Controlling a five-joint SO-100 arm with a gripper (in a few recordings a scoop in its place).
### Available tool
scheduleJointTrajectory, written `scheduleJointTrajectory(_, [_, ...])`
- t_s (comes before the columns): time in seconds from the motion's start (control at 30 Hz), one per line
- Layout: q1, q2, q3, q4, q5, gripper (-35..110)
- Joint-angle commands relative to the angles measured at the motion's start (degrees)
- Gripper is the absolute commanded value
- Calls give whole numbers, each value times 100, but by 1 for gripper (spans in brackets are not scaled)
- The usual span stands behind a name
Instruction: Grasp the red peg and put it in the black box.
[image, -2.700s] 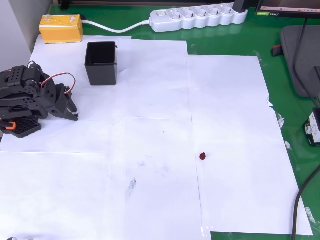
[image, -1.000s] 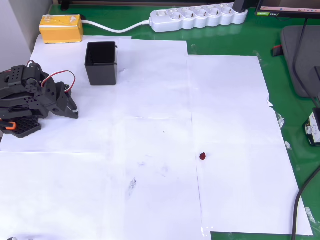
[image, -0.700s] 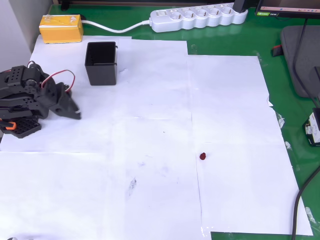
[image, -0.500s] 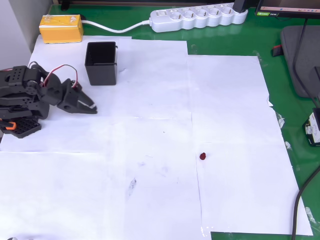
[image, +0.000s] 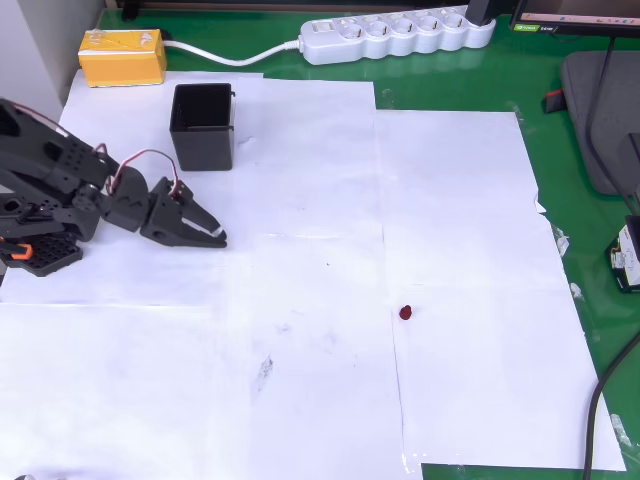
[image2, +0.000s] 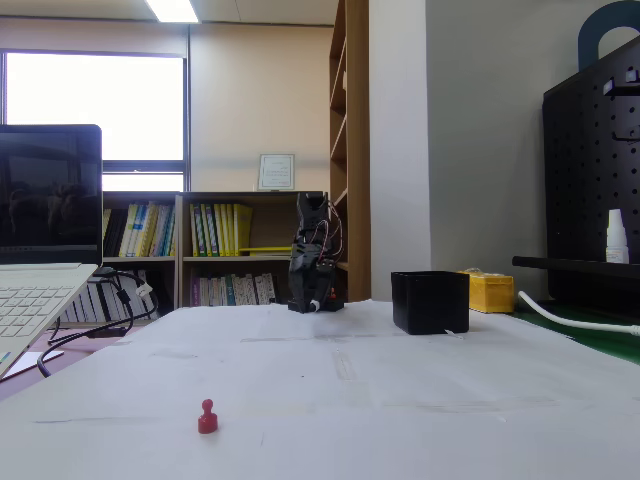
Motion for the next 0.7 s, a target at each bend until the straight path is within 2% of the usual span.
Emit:
scheduleJointTrajectory(0.0, [149, 888, -422, -1090, -9, 0])
scheduleJointTrajectory(0.1, [211, 1890, -352, -2250, 202, 0])
scheduleJointTrajectory(0.23, [387, 3234, 158, -3023, 123, 0])
scheduleJointTrajectory(0.3, [431, 3937, 378, -3779, 229, 0])
scheduleJointTrajectory(0.47, [325, 4939, 1011, -4614, 387, 0])
scheduleJointTrajectory(0.67, [308, 5941, 2197, -5010, 483, 0])
